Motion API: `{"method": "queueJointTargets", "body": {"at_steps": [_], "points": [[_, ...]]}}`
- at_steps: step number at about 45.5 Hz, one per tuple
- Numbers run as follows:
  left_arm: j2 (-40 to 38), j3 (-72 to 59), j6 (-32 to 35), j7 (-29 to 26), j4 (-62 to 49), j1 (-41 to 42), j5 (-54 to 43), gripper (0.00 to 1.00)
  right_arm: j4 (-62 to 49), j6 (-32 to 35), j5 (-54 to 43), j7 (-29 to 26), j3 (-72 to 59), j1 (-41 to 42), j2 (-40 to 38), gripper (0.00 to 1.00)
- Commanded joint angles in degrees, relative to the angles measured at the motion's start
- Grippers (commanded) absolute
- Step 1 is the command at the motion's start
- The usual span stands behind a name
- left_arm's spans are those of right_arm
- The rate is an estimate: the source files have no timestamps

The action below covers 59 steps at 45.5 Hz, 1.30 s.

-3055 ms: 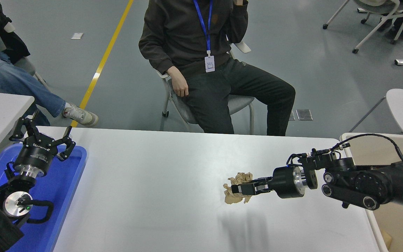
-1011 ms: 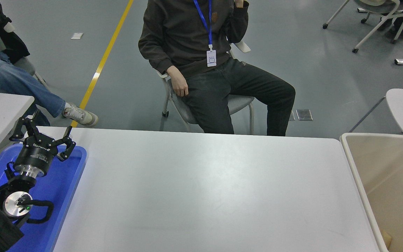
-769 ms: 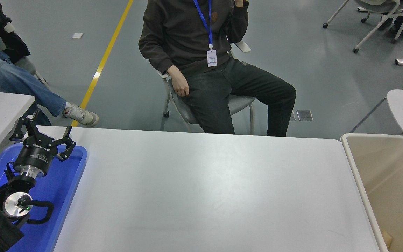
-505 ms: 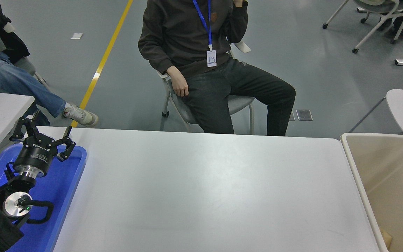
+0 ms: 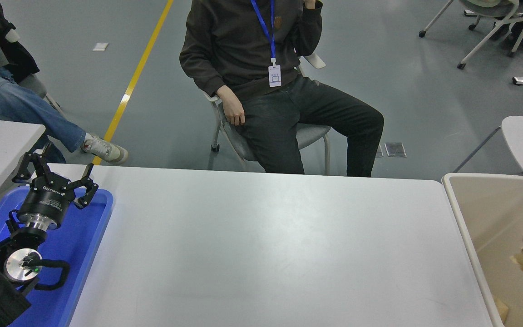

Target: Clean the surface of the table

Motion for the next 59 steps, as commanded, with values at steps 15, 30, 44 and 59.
{"method": "queueJointTargets", "body": {"at_steps": [15, 30, 44, 59], "points": [[0.0, 0.0, 0.0, 0.0, 0.0, 0.0, 0.0, 1.0, 0.1, -7.1, 0.1, 0.1, -0.3, -0.5, 0.7, 0.65], [0.0, 0.0, 0.0, 0.1, 0.0, 0.0, 0.0, 1.0, 0.8, -8.2, 0.2, 0.2, 0.2, 2.1, 0.0, 0.98], [0.0, 0.0, 0.0, 0.0, 0.0, 0.0, 0.0, 1.0, 2.5, -8.4, 0.8, 0.6, 2.5, 8.6, -3.5, 0.98], [0.0, 0.0, 0.0, 0.0, 0.1, 0.0, 0.0, 1.0, 23.6, -8.8, 0.8, 0.6, 25.0, 19.9, -14.9, 0.98]]}}
